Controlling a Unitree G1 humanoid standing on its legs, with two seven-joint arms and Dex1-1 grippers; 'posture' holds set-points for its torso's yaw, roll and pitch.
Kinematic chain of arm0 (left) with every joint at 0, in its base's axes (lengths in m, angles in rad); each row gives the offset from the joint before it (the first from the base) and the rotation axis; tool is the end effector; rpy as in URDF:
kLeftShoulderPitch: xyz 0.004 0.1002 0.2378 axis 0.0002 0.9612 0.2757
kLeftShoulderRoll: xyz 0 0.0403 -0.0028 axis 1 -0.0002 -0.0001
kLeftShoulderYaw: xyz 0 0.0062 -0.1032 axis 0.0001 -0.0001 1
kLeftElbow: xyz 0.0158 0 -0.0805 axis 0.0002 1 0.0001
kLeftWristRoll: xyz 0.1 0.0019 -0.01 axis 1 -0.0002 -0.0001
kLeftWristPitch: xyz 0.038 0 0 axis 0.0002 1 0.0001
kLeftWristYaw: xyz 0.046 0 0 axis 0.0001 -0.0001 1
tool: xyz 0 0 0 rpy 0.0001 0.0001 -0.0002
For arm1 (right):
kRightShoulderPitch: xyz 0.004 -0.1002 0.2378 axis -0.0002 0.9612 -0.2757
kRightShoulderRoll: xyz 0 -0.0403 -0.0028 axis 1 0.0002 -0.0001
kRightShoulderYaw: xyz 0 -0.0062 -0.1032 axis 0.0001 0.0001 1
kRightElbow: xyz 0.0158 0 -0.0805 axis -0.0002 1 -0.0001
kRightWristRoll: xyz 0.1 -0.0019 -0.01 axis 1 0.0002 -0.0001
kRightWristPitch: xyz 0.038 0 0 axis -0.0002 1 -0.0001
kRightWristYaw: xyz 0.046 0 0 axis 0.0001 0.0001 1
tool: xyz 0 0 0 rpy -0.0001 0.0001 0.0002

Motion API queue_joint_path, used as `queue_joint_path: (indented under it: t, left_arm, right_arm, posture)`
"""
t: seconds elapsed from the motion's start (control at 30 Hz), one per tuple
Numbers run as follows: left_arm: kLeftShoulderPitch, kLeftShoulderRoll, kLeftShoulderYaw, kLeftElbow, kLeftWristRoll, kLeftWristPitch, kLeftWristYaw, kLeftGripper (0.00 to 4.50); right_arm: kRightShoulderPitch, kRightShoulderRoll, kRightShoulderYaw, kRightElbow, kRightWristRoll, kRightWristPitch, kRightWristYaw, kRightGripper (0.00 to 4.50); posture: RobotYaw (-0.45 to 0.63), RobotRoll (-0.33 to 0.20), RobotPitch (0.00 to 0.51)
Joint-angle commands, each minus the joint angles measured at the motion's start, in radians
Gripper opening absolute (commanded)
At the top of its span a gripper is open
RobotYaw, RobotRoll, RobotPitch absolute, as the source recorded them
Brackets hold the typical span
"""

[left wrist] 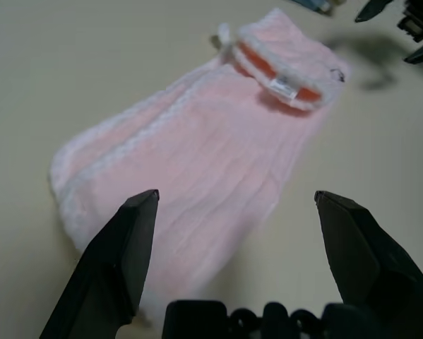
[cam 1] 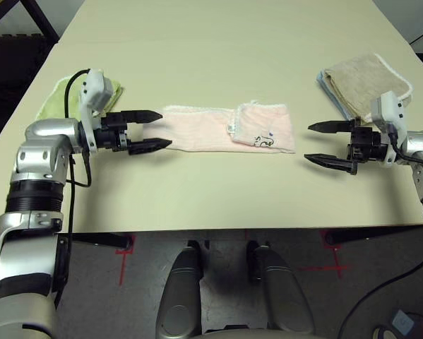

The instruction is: Fold the towel and set it aside.

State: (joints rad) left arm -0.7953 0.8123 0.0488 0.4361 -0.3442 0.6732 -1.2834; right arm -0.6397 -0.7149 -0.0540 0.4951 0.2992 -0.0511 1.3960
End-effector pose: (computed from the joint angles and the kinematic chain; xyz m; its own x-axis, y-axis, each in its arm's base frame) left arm 0.3011 0.3030 0.2233 0.5336 -0.7859 -0.3125 0.8097 0.5814 -0.0795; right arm 0.2974 -0.2937 0.1857 0.4110 0.8829 -0.2270 -0.8814 0.3213 -0.3462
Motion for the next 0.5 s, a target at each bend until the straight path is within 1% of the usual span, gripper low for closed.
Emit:
queue_joint_path:
  t: [0.03,0.1,0.13,0.2,0.3,0.4,0.5]
  left_arm:
    - [0.003,0.042,0.011,-0.035,-0.036,0.273,0.074,4.5]
    - [0.012,0.048,0.045,-0.053,-0.053,0.386,0.14,4.5]
    - [0.019,0.049,0.056,-0.062,-0.057,0.419,0.164,4.5]
    - [0.026,0.053,0.091,-0.068,-0.067,0.474,0.215,4.5]
    - [0.016,0.051,0.132,-0.051,-0.076,0.518,0.278,4.5]
    - [0.025,0.069,0.114,-0.059,-0.086,0.545,0.276,4.5]
    - [0.029,0.066,0.112,-0.069,-0.126,0.609,0.268,4.5]
  right_arm:
    - [0.021,0.005,0.0,-0.035,0.013,0.019,-0.007,4.47]
    - [0.02,0.009,0.002,-0.043,0.013,0.025,-0.011,4.47]
    - [0.02,0.009,0.002,-0.046,0.013,0.028,-0.012,4.47]
    - [0.022,0.011,0.003,-0.051,0.014,0.033,-0.013,4.47]
    - [0.028,0.014,0.005,-0.061,0.016,0.038,-0.015,4.47]
    - [0.032,0.017,0.006,-0.068,0.016,0.042,-0.018,4.47]
    - [0.032,0.018,0.006,-0.069,0.015,0.043,-0.019,4.47]
  posture:
    - [0.02,0.0,0.228]
    - [0.02,0.0,0.232]
    - [0.02,0.0,0.232]
    - [0.02,0.0,0.234]
    - [0.02,0.0,0.234]
    - [0.02,0.0,0.234]
    - [0.02,0.0,0.234]
